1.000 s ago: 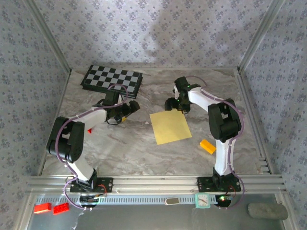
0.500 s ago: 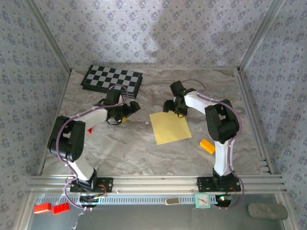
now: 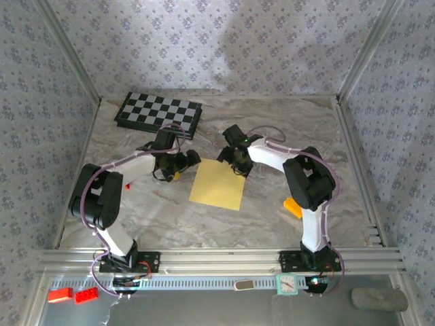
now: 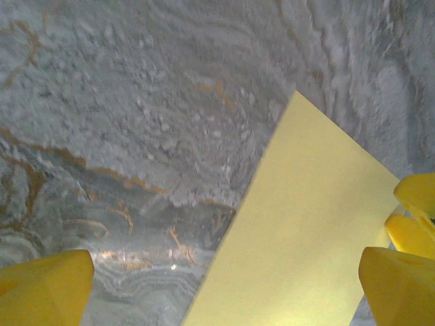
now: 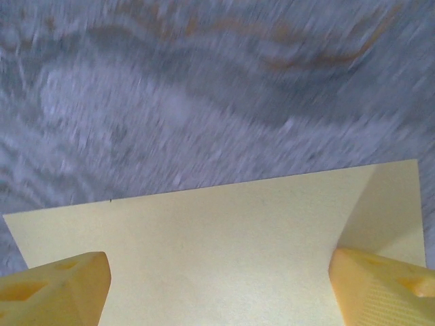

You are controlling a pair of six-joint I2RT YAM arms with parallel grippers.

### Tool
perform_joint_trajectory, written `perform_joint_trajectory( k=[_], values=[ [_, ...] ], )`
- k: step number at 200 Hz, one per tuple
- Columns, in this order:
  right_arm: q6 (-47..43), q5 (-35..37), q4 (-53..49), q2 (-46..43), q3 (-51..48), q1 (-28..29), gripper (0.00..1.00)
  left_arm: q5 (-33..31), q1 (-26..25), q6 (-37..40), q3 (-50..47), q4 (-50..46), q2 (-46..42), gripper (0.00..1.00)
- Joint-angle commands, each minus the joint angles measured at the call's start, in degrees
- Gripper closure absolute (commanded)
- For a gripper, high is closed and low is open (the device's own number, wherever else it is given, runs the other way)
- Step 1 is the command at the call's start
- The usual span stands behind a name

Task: Fold a paper plane with a square sheet of paper (pick it up from the middle)
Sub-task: Move the square sheet of paper to the center of the table, then first fold the square sheet of paper in half at the center of the table.

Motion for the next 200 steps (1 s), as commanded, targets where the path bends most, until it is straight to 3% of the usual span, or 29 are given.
perform_joint_trajectory(
  k=[1,31,58,103,139,200],
  values=[
    [3.8,-3.1,-0.6,-2.0,0.4,-0.4,0.13,-3.6,-3.0,2.7,3.7,-6.9,-0.8,0.0],
    [-2.0,-1.3,3.4,-10.6,-3.4,-3.4,0.1,-8.4,-8.7,5.5,9.6,-14.7,2.5,0.0],
    [-8.7,1.4,5.0,-17.1,-8.1,-7.5,0.0,-13.1,-14.7,6.7,16.5,-21.4,7.7,0.0],
    [-15.5,2.4,5.7,-23.4,-15.3,-14.4,0.0,-17.0,-21.8,8.0,27.9,-28.3,17.6,0.03],
    [-16.1,2.1,7.0,-25.7,-18.5,-17.1,0.0,-20.7,-23.9,8.4,34.3,-33.3,22.7,0.07],
    [-15.5,-0.2,8.0,-24.5,-18.8,-18.2,0.0,-19.9,-23.9,8.1,35.6,-34.4,25.8,0.06]
  ],
)
